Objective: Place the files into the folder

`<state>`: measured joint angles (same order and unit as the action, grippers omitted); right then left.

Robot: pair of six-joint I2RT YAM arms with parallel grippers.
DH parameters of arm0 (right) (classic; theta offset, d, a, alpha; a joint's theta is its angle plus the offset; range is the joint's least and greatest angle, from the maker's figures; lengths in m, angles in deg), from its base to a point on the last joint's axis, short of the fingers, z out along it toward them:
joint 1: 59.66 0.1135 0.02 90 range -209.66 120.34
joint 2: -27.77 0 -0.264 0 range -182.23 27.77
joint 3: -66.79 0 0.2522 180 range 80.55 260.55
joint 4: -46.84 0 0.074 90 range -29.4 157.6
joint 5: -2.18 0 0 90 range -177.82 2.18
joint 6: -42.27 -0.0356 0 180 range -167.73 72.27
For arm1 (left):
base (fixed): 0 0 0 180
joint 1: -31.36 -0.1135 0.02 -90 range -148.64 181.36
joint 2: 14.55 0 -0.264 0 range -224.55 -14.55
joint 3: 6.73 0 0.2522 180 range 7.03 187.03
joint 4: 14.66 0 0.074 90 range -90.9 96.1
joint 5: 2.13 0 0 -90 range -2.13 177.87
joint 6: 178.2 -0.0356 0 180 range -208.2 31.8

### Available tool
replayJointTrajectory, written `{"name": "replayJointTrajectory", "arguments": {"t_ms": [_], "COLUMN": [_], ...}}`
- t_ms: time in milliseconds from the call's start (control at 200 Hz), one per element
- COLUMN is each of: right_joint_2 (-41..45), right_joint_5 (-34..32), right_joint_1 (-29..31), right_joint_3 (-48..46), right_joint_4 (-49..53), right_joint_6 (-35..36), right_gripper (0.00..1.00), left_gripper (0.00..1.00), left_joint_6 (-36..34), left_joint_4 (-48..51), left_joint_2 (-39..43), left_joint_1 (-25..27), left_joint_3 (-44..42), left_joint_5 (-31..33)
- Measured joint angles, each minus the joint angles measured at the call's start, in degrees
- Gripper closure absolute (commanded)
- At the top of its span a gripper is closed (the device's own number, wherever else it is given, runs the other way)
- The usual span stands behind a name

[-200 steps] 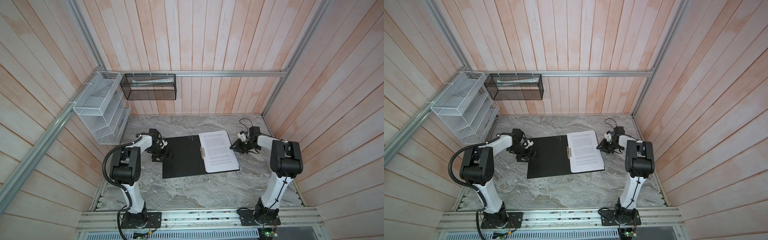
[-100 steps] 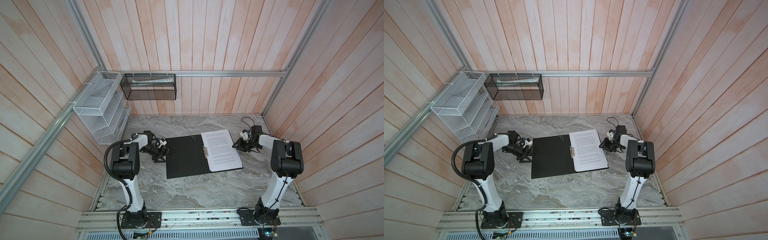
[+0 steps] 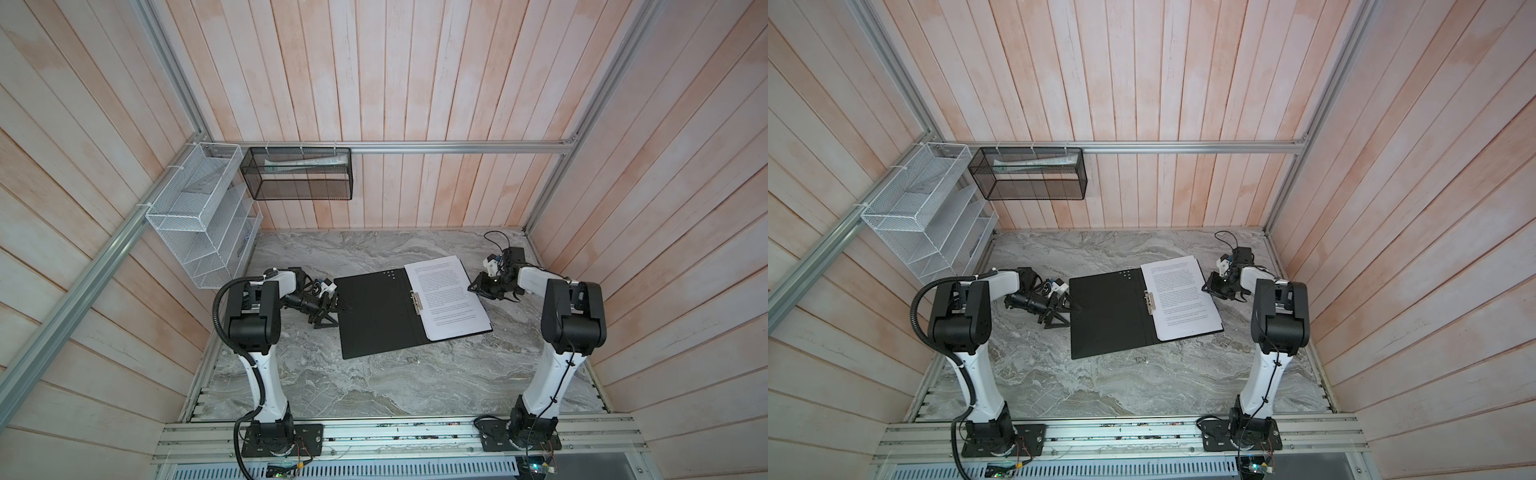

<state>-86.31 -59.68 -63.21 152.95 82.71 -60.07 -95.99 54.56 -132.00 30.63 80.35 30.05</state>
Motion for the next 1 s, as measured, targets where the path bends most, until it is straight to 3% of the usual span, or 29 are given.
{"name": "replayJointTrajectory", "arguments": {"t_ms": [725, 1001], "right_joint_2": [0.46, 5.01], "right_joint_5": [3.23, 6.12], "right_joint_1": [0.04, 0.07], "right_joint_3": [-0.15, -0.13], "right_joint_4": [1.38, 3.52], "right_joint_6": [0.37, -0.33], "right_gripper": [0.68, 0.69], "left_gripper": [0.05, 0.06], "left_joint_6": [6.12, 6.36], "left_joint_4": [-8.74, -9.14], "left_joint_2": [0.02, 0.02], "left_joint_1": [-1.86, -2.25], "left_joint_3": [0.83, 1.55], "left_joint_5": [0.39, 1.51]}}
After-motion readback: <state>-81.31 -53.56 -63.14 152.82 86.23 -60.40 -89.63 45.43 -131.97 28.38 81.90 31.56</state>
